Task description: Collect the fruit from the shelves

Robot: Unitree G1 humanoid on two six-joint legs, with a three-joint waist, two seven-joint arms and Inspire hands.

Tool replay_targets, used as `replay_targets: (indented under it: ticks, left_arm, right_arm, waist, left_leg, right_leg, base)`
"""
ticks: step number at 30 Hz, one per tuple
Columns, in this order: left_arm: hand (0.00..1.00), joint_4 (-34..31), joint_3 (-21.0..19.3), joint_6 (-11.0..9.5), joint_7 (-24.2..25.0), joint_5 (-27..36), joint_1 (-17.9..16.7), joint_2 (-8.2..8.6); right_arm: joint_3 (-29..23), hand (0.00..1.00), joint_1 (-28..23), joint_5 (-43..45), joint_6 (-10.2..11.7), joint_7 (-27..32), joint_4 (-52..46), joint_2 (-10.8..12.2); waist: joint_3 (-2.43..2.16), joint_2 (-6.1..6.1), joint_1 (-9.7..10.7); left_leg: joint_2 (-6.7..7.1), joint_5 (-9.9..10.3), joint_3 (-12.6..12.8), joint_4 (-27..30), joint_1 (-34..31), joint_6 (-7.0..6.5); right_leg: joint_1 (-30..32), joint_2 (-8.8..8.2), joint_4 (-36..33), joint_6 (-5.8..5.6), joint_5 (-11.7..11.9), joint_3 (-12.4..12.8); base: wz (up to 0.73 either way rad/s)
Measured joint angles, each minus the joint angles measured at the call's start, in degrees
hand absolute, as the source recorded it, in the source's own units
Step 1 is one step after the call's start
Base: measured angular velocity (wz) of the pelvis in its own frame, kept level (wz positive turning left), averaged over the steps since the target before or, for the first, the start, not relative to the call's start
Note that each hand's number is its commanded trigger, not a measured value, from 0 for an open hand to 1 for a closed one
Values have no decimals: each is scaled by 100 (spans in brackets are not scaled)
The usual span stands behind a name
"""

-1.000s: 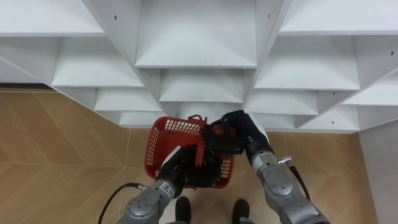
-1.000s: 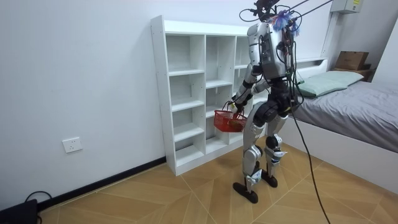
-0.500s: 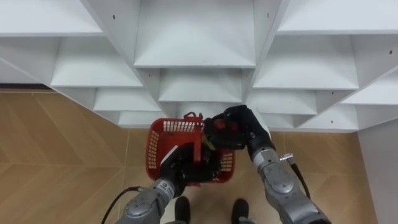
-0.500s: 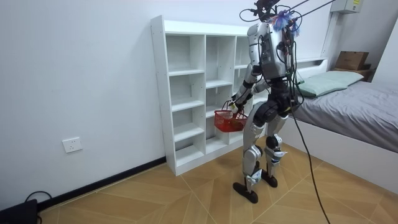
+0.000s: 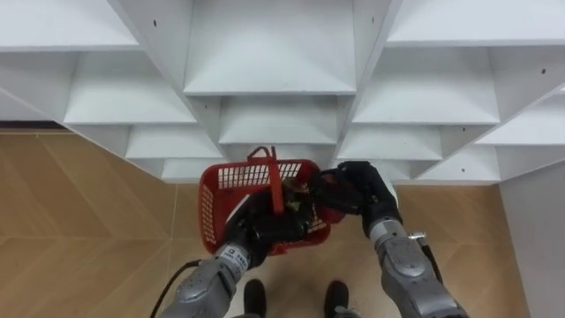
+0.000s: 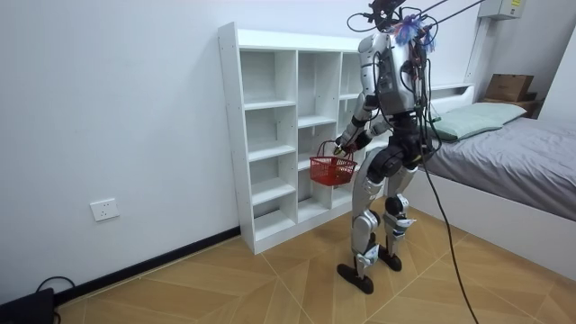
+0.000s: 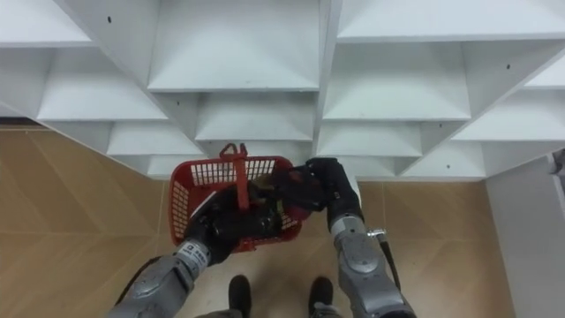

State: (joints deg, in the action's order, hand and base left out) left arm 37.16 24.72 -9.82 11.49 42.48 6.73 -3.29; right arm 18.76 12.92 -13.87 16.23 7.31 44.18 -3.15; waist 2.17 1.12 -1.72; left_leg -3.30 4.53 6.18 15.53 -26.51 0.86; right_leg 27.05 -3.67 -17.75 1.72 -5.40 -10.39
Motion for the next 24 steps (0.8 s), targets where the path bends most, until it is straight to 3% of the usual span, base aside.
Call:
replay_targets:
  ticks: [19, 24]
  left_arm:
    - [100, -173, -27, 70, 74, 387, -12, -13]
    - [100, -174, 40, 70, 76, 572, -67, -33]
  right_arm:
    - [-91, 100, 67, -59, 43, -100, -73, 81]
    - [-90, 100, 60, -59, 44, -185, -31, 80]
  waist:
    - [-26, 2, 22]
    - [-49, -8, 117]
  left_leg:
    - [-9, -1, 2, 90, 4, 0]
    - [-11, -3, -1, 121, 4, 0]
  right_leg:
    - [11, 34, -86, 12, 19, 43]
    - [5, 35, -110, 16, 24, 47]
  base:
    - [0]
    - [0]
